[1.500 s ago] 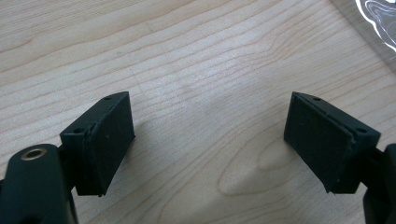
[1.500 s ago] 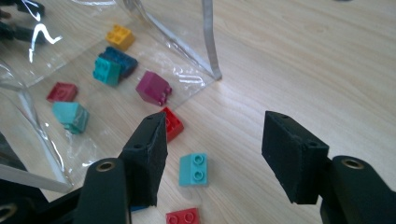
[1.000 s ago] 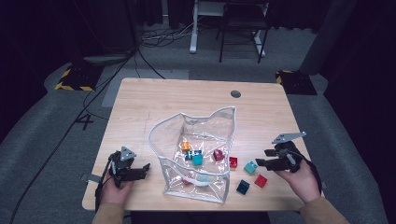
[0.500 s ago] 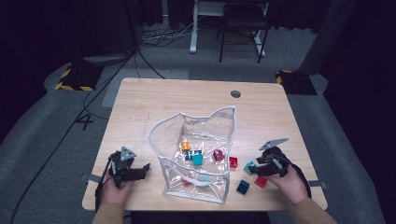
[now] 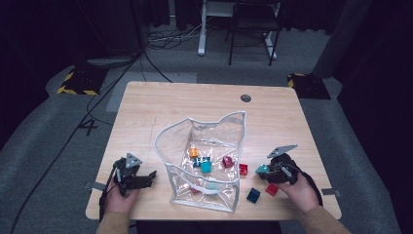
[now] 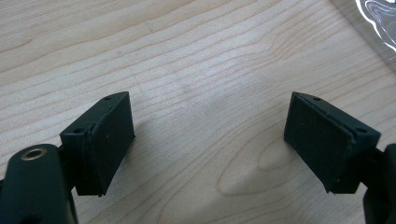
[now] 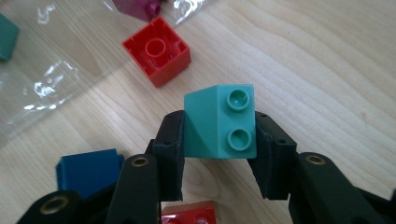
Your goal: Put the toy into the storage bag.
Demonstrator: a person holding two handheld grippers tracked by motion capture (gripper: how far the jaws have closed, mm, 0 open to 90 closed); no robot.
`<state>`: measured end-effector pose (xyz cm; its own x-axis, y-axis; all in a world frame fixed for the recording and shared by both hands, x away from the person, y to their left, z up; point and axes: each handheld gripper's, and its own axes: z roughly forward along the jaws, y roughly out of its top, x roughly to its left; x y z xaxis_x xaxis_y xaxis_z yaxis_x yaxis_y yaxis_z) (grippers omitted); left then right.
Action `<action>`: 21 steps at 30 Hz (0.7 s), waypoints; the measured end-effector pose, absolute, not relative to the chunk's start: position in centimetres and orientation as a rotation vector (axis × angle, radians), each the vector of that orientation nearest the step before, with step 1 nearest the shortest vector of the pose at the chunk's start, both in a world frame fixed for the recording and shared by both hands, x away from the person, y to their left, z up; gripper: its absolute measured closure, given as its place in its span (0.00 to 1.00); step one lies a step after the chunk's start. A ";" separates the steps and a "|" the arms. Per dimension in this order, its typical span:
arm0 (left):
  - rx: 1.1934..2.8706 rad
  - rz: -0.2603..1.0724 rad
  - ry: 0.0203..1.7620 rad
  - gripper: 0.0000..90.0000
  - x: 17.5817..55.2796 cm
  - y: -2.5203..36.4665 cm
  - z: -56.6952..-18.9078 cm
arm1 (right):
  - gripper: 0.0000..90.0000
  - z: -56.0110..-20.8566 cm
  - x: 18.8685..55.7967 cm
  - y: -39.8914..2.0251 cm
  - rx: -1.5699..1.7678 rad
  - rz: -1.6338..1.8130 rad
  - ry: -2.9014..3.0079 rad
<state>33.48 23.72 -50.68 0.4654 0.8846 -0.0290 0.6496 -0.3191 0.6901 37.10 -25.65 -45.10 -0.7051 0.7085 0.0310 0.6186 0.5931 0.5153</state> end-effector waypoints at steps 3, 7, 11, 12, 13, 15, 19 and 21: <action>2.076 0.473 1.270 0.18 33.5 23.7 -50.7 | 0.66 -44.1 37.0 -25.8 1.105 0.782 2.635; 2.076 0.473 1.270 0.18 33.5 23.7 -50.7 | 0.66 -43.0 36.8 -25.9 1.101 0.817 2.630; 2.076 0.473 1.270 0.18 33.5 23.7 -50.7 | 0.66 -41.9 36.7 -25.9 1.096 0.856 2.617; 2.076 0.473 1.270 0.18 33.5 23.7 -50.7 | 0.66 -41.7 36.6 -26.0 1.096 0.868 2.614; 2.076 0.473 1.270 0.18 33.5 23.7 -50.7 | 0.66 -41.4 36.6 -26.0 1.087 0.876 2.612; 2.076 0.473 1.270 0.18 33.5 23.7 -50.7 | 0.66 -41.0 36.5 -26.0 1.089 0.889 2.607; 2.076 0.473 1.270 0.18 33.5 23.7 -50.7 | 0.66 -40.2 36.4 -26.0 1.076 0.926 2.597; 2.076 0.473 1.270 0.18 33.5 23.7 -50.7 | 0.66 -39.8 36.3 -26.0 1.077 0.940 2.592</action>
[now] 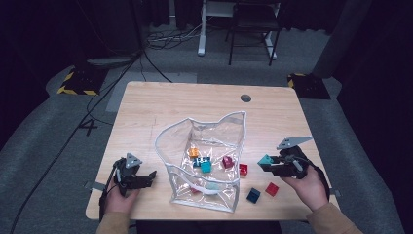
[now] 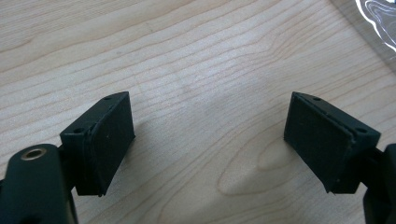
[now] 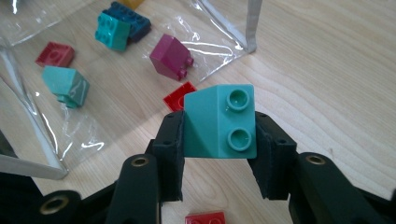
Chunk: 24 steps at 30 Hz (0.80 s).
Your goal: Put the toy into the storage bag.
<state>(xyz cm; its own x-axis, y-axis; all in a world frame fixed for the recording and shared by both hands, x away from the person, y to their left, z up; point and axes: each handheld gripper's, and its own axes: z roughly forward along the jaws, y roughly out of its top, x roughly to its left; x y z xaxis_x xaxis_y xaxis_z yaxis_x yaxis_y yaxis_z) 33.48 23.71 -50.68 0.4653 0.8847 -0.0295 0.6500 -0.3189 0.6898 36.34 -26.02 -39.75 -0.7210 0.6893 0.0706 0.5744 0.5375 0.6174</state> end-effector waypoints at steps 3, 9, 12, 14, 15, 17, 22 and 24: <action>2.076 0.473 1.270 0.18 33.5 23.7 -50.7 | 0.66 -38.9 36.3 -26.1 1.062 0.975 2.579; 2.075 0.474 1.270 0.18 33.5 23.7 -50.7 | 0.66 -37.2 36.3 -26.2 1.042 1.027 2.561; 2.076 0.474 1.270 0.18 33.5 23.7 -50.7 | 0.66 -36.4 36.4 -26.2 1.031 1.056 2.552; 2.076 0.473 1.270 0.18 33.5 23.7 -50.7 | 0.66 -35.9 36.4 -26.2 1.027 1.081 2.547; 2.076 0.474 1.270 0.18 33.5 23.7 -50.7 | 0.66 -35.6 36.4 -26.2 1.023 1.093 2.543; 2.076 0.472 1.271 0.18 33.5 23.7 -50.7 | 0.66 -35.1 36.4 -26.2 1.013 1.117 2.536; 2.076 0.474 1.270 0.18 33.5 23.7 -50.7 | 0.66 -33.8 36.5 -26.1 0.997 1.178 2.515; 2.076 0.474 1.270 0.18 33.5 23.7 -50.7 | 0.66 -33.4 36.5 -26.1 0.988 1.198 2.511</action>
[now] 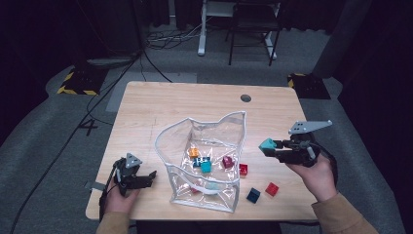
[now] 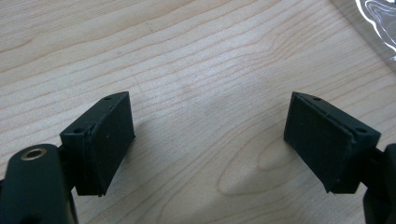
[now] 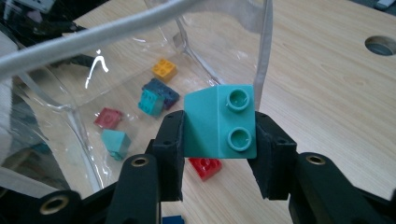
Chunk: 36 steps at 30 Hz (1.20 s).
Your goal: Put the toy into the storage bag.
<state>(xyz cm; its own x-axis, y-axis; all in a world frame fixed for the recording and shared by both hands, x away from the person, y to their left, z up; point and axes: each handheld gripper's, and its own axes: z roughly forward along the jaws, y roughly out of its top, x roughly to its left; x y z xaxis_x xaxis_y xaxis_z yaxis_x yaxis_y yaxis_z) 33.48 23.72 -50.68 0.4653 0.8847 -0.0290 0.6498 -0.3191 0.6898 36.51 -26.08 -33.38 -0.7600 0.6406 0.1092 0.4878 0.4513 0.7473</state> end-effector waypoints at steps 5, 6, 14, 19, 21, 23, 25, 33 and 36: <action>2.076 0.473 1.270 0.18 33.5 23.7 -50.7 | 0.66 -32.2 36.7 -25.8 0.959 1.265 2.509; 2.076 0.473 1.270 0.18 33.5 23.7 -50.7 | 0.66 -31.9 36.8 -25.7 0.953 1.272 2.507; 2.076 0.473 1.270 0.18 33.5 23.7 -50.7 | 0.66 -30.2 37.0 -24.9 0.905 1.311 2.495; 2.075 0.473 1.270 0.18 33.5 23.7 -50.7 | 0.66 -29.3 37.2 -24.1 0.854 1.327 2.508; 2.076 0.473 1.270 0.18 33.5 23.7 -50.7 | 0.66 -28.9 37.2 -23.7 0.839 1.326 2.508; 2.076 0.473 1.270 0.18 33.5 23.7 -50.7 | 0.66 -28.6 37.3 -23.3 0.824 1.327 2.513; 2.075 0.473 1.270 0.18 33.5 23.7 -50.7 | 0.66 -28.3 37.4 -22.9 0.813 1.328 2.515; 2.076 0.473 1.270 0.18 33.5 23.7 -50.7 | 0.66 -27.5 37.8 -20.8 0.761 1.331 2.536; 2.075 0.473 1.270 0.18 33.5 23.7 -50.7 | 0.66 -27.3 37.9 -20.0 0.739 1.332 2.546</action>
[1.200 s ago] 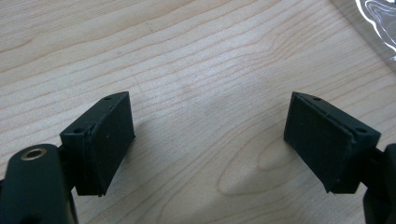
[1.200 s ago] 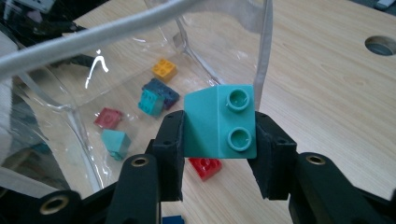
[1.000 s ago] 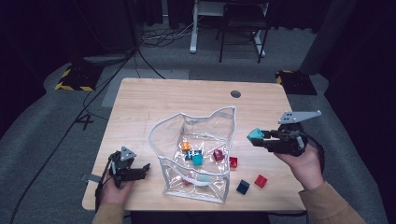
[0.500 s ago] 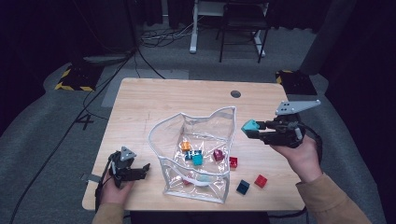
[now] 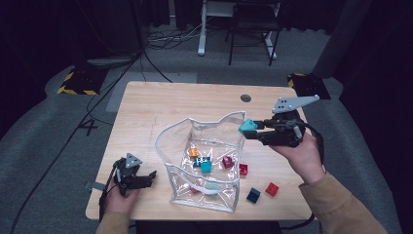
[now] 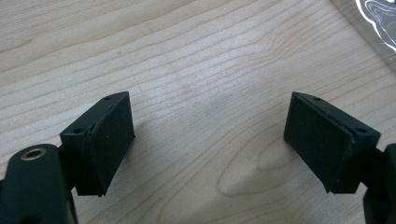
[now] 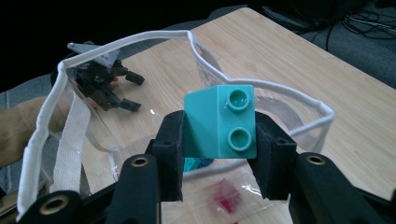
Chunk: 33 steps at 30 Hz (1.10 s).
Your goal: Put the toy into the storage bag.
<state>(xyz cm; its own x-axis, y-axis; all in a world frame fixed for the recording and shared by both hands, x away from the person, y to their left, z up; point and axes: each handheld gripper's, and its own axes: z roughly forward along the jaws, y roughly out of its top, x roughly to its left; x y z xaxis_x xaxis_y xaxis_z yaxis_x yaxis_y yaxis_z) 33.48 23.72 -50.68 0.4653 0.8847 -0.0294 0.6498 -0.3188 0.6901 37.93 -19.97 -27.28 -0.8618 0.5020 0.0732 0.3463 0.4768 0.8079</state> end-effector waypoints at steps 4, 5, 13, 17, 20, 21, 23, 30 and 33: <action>2.076 0.473 1.270 0.18 33.5 23.7 -50.7 | 0.66 -27.1 38.1 -18.9 0.717 1.345 2.555; 2.076 0.474 1.270 0.18 33.5 23.7 -50.7 | 0.66 -27.0 38.2 -18.6 0.709 1.348 2.557; 2.075 0.473 1.270 0.18 33.5 23.7 -50.7 | 0.66 -26.3 38.4 -16.4 0.656 1.369 2.568; 2.076 0.473 1.270 0.18 33.5 23.7 -50.7 | 0.66 -26.5 38.6 -15.3 0.645 1.368 2.585; 2.076 0.474 1.270 0.18 33.5 23.7 -50.7 | 0.66 -26.5 38.7 -14.6 0.637 1.368 2.594; 2.076 0.474 1.270 0.18 33.5 23.7 -50.7 | 0.66 -26.6 38.8 -14.3 0.634 1.367 2.595; 2.075 0.473 1.270 0.18 33.5 23.7 -50.7 | 0.66 -26.7 38.9 -13.9 0.634 1.361 2.604; 2.076 0.473 1.270 0.18 33.5 23.7 -50.7 | 0.66 -27.6 39.1 -12.4 0.620 1.313 2.635; 2.076 0.473 1.270 0.18 33.5 23.7 -50.7 | 0.66 -28.2 39.2 -11.8 0.625 1.291 2.657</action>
<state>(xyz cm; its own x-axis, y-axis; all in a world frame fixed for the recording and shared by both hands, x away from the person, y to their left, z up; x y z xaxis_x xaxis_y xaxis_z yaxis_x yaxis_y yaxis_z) 33.48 23.72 -50.68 0.4654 0.8846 -0.0296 0.6499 -0.3189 0.6899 39.22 -11.82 -28.17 -0.9072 0.4149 0.0694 0.3109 0.5501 0.7750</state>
